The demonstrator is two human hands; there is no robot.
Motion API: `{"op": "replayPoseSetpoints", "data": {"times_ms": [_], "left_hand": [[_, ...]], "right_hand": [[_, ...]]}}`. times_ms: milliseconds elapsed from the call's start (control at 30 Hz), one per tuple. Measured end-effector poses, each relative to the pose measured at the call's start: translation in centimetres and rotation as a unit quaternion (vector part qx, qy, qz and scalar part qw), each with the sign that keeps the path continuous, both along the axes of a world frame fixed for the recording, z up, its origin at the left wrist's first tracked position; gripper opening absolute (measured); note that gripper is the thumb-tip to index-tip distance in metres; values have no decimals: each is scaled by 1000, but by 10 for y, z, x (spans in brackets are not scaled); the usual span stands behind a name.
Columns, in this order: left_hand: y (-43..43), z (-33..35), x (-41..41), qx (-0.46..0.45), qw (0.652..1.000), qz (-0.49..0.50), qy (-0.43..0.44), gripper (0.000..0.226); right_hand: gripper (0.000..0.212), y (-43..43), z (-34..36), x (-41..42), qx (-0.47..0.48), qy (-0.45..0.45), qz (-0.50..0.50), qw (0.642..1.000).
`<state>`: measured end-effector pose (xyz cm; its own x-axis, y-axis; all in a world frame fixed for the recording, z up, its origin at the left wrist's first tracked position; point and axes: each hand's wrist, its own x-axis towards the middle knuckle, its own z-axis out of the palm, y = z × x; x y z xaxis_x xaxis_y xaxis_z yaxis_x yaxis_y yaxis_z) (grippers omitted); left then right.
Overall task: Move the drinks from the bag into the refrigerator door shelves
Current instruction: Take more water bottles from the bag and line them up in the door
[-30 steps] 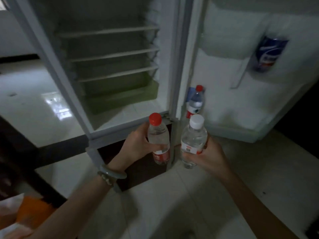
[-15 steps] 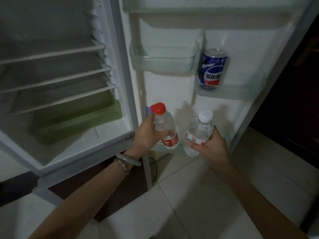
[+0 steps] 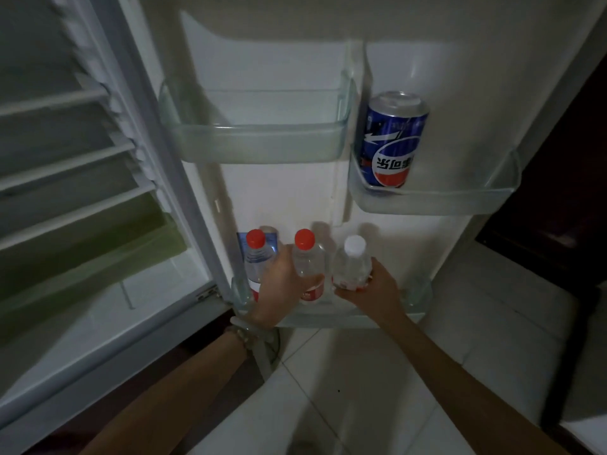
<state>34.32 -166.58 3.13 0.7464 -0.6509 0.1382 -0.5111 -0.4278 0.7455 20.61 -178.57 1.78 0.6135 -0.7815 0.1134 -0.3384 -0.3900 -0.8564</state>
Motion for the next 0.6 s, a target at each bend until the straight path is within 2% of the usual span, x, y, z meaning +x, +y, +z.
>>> {"op": "replayPoseSetpoints", "data": {"times_ms": [133, 233, 300, 367, 500, 600], "left_hand": [[-8, -20, 3, 42, 999, -22, -8, 59], [-12, -26, 7, 27, 999, -25, -3, 55], [-13, -26, 8, 38, 999, -28, -20, 51], [-15, -27, 8, 40, 997, -23, -54, 56], [-13, -26, 6, 19, 999, -3, -50, 51], [-12, -25, 5, 19, 999, -16, -34, 61]], "right_hand": [[62, -4, -15, 8, 19, 22, -1, 1000], [64, -8, -22, 12, 29, 26, -3, 999], [66, -10, -25, 15, 33, 39, 1, 999], [67, -12, -27, 18, 43, 40, 0, 998], [71, -14, -25, 22, 64, 29, -10, 998], [71, -13, -22, 23, 73, 24, -7, 997]]}}
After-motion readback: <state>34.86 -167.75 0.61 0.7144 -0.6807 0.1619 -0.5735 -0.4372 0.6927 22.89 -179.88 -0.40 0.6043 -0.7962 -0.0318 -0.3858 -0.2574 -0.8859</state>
